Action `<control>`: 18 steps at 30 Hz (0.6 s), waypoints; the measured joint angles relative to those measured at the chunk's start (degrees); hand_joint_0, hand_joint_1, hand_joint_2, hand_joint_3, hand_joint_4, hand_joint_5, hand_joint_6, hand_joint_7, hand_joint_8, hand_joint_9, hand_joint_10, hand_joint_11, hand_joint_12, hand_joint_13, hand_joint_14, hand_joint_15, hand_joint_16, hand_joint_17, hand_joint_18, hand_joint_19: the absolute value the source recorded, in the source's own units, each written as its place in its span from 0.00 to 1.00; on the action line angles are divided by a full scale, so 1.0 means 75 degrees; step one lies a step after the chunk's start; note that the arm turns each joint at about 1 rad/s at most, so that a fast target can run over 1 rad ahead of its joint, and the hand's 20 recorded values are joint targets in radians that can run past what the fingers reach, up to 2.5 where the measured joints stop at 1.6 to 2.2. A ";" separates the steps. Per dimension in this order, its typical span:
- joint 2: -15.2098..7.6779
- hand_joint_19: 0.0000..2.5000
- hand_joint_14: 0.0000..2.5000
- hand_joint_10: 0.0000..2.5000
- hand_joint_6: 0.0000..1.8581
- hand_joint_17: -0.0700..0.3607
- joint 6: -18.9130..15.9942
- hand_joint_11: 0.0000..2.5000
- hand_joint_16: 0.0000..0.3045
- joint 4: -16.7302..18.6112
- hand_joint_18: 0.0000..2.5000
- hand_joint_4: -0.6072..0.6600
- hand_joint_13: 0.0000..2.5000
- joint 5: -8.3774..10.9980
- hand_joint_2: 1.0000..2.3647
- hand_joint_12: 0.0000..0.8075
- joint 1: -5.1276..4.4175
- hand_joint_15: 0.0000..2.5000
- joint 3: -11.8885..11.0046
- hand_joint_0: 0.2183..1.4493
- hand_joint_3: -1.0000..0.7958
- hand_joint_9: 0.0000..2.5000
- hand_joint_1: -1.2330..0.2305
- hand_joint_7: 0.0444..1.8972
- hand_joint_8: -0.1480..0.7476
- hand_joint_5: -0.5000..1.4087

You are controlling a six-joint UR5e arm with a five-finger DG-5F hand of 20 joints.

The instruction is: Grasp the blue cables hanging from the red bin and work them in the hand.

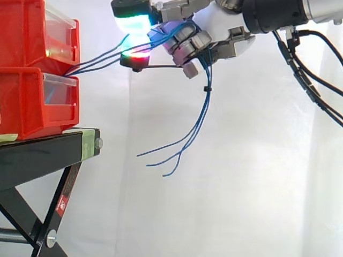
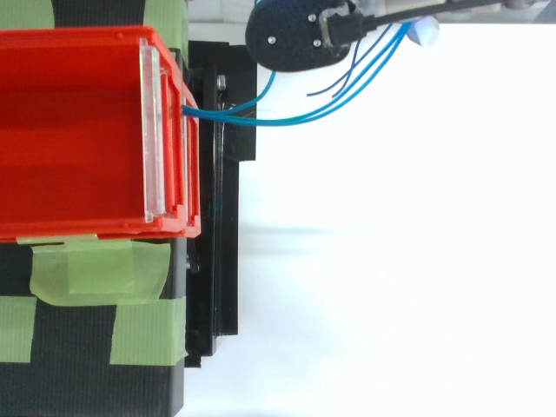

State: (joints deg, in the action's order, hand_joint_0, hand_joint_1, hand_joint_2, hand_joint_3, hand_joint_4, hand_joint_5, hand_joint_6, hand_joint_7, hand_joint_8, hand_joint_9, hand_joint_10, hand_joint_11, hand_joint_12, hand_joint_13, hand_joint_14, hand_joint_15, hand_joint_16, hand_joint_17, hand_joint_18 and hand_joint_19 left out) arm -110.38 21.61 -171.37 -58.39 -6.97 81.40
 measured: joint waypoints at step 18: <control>0.0043 0.38 1.00 1.00 0.13 0.46 0.0093 1.00 0.19 -0.0271 0.59 0.72 0.41 -0.0013 0.01 0.63 -0.0022 0.61 -0.0002 0.57 0.45 0.30 0.41 0.73 0.66 0.51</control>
State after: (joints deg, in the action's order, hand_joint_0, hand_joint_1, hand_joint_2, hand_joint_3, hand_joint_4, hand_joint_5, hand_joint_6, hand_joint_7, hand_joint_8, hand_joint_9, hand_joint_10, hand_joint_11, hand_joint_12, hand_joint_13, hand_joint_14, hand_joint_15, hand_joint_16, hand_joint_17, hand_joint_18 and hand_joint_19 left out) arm -110.05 22.31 -173.40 -58.48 -7.14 81.38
